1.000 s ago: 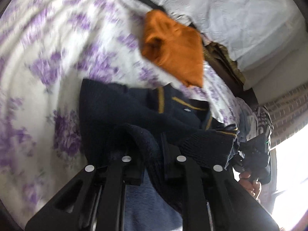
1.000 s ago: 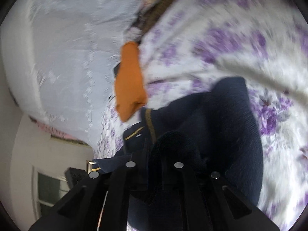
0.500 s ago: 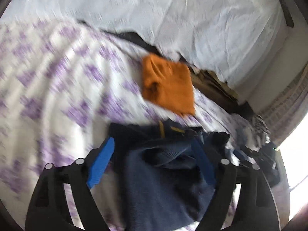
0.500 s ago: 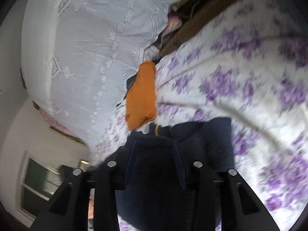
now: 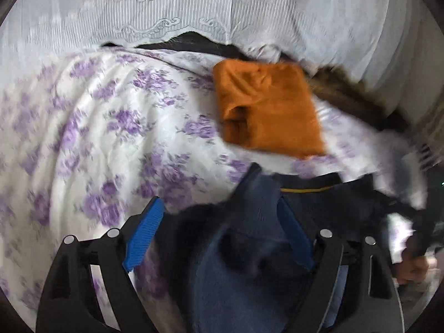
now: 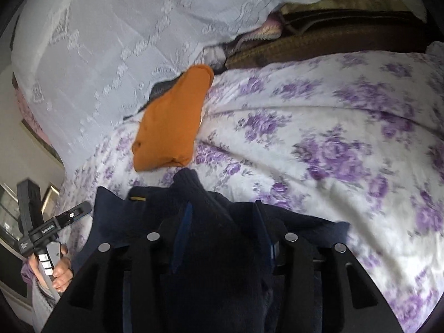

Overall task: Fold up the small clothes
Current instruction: 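Lower the hem onto the cardigan near the collar with both tools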

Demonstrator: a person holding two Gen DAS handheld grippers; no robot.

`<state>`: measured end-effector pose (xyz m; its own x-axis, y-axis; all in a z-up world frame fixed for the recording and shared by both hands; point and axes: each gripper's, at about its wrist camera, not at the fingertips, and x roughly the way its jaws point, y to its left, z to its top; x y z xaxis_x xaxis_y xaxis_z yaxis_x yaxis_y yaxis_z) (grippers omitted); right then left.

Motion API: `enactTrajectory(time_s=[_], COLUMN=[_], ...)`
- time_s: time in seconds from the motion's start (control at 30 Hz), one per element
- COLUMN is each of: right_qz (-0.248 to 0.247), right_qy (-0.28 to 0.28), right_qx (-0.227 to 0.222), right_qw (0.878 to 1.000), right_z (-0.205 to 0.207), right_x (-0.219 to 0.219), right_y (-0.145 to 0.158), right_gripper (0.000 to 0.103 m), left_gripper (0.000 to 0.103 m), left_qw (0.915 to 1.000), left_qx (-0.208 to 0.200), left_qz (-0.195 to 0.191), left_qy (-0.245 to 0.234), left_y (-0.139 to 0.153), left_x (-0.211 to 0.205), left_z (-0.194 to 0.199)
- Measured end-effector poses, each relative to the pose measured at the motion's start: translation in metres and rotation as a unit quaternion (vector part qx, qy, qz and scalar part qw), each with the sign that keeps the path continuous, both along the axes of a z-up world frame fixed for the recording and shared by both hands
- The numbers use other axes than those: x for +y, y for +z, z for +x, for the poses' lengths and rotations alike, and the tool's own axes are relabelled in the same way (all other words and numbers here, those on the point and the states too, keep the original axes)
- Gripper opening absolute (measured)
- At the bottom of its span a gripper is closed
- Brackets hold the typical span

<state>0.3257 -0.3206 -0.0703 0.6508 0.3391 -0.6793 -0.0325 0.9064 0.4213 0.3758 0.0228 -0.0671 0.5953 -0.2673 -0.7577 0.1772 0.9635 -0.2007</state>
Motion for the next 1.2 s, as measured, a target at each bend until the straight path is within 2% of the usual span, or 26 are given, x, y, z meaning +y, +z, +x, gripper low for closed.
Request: enactTrajectory(time_s=[0.03, 0.07, 0.1, 0.17, 0.2, 0.3, 0.37, 0.43, 0.47, 0.53, 0.6, 0.67, 0.7, 0.77, 0.8, 0.83, 0.9, 0.93, 0.97, 1.03, 1.07, 1.13, 1.2], right_qz=[-0.014, -0.023, -0.03, -0.006, 0.006, 0.005, -0.012, -0.043, -0.051, -0.056, -0.057, -0.058, -0.055, -0.056, -0.055, -0.055, -0.061, -0.079, -0.096, -0.128, -0.127, -0.097, -0.088], right_qy=[0.004, 0.002, -0.001, -0.014, -0.017, -0.022, -0.026, -0.038, -0.043, -0.053, -0.055, -0.061, -0.069, -0.077, -0.07, -0.056, -0.028, -0.015, -0.012, -0.02, -0.018, -0.029, -0.048], right_qx=[-0.003, -0.006, -0.009, -0.019, -0.022, -0.043, -0.049, -0.035, -0.021, 0.006, 0.003, -0.008, -0.016, -0.042, -0.051, -0.064, -0.074, -0.07, -0.06, -0.014, 0.005, 0.0, -0.018], right_qw=[1.0, 1.0, 1.0, 1.0, 1.0, 0.999, 0.998, 0.998, 0.998, 0.997, 0.997, 0.996, 0.996, 0.995, 0.995, 0.995, 0.995, 0.994, 0.993, 0.991, 0.992, 0.995, 0.995], right_z=[0.001, 0.0, 0.0, -0.003, -0.003, -0.008, -0.008, -0.002, 0.004, 0.012, 0.011, 0.005, -0.001, -0.018, -0.021, -0.026, -0.027, -0.025, -0.019, -0.001, 0.006, 0.004, -0.011], right_x=[0.004, 0.006, 0.006, -0.002, -0.005, -0.004, 0.001, 0.004, 0.002, -0.001, -0.002, -0.003, -0.005, -0.004, 0.001, 0.012, 0.035, 0.05, 0.058, 0.064, 0.062, 0.054, 0.048], right_y=[-0.001, -0.001, -0.002, 0.0, 0.002, 0.013, 0.016, 0.009, 0.001, -0.02, -0.018, -0.014, -0.01, 0.008, 0.016, 0.025, 0.033, 0.03, 0.024, -0.008, -0.024, -0.015, -0.007], right_gripper=[0.043, 0.029, 0.016, 0.007, 0.007, 0.007, 0.007, 0.007, 0.007, 0.007, 0.008, 0.011, 0.011, 0.011, 0.011, 0.011, 0.013, 0.013, 0.013, 0.018, 0.017, 0.016, 0.016], left_gripper=[0.075, 0.068, 0.046, 0.037, 0.026, 0.02, 0.011, 0.011, 0.012, 0.017, 0.021, 0.022, 0.022, 0.024, 0.034, 0.052, 0.07, 0.076, 0.078, 0.08, 0.082, 0.082, 0.081], left_qw=[0.9998, 0.9994, 0.999, 0.9988, 0.9989, 0.9999, 0.9997, 0.9997, 0.9992, 0.9984, 0.9974, 0.9975, 0.9982, 0.9982, 0.9979, 0.9977, 0.997, 0.9969, 0.9969, 0.9965, 0.9958, 0.9943, 0.9923], left_qx=[0.004, 0.012, 0.017, 0.016, 0.004, -0.013, -0.024, -0.01, 0.003, -0.001, -0.014, -0.022, -0.024, -0.043, -0.059, -0.067, -0.077, -0.078, -0.075, -0.033, -0.02, -0.033, -0.042], left_qz=[0.018, 0.032, 0.039, 0.045, 0.047, 0.002, 0.002, 0.021, 0.039, 0.056, 0.069, 0.063, 0.048, 0.032, 0.02, 0.007, -0.007, 0.0, 0.022, 0.076, 0.089, 0.101, 0.114], left_qy=[0.001, -0.005, -0.008, -0.011, -0.005, 0.006, 0.008, 0.007, 0.009, 0.009, 0.016, 0.021, 0.026, 0.028, 0.019, 0.009, -0.008, -0.009, -0.008, -0.005, -0.003, 0.001, 0.024], left_y=[-0.006, -0.014, -0.019, -0.024, -0.022, -0.006, 0.0, -0.01, -0.024, -0.034, -0.028, -0.023, -0.015, 0.003, 0.016, 0.026, 0.033, 0.032, 0.026, -0.012, -0.026, -0.024, -0.021], left_x=[-0.006, -0.012, -0.015, -0.015, -0.013, -0.001, 0.001, -0.005, -0.008, -0.014, -0.016, -0.012, -0.007, -0.003, -0.005, -0.009, -0.024, -0.03, -0.041, -0.061, -0.064, -0.067, -0.064], left_z=[0.004, 0.007, 0.009, 0.01, 0.007, 0.0, -0.001, 0.006, 0.012, 0.015, 0.012, 0.004, -0.003, -0.016, -0.026, -0.033, -0.042, -0.043, -0.04, -0.023, -0.018, -0.02, -0.027])
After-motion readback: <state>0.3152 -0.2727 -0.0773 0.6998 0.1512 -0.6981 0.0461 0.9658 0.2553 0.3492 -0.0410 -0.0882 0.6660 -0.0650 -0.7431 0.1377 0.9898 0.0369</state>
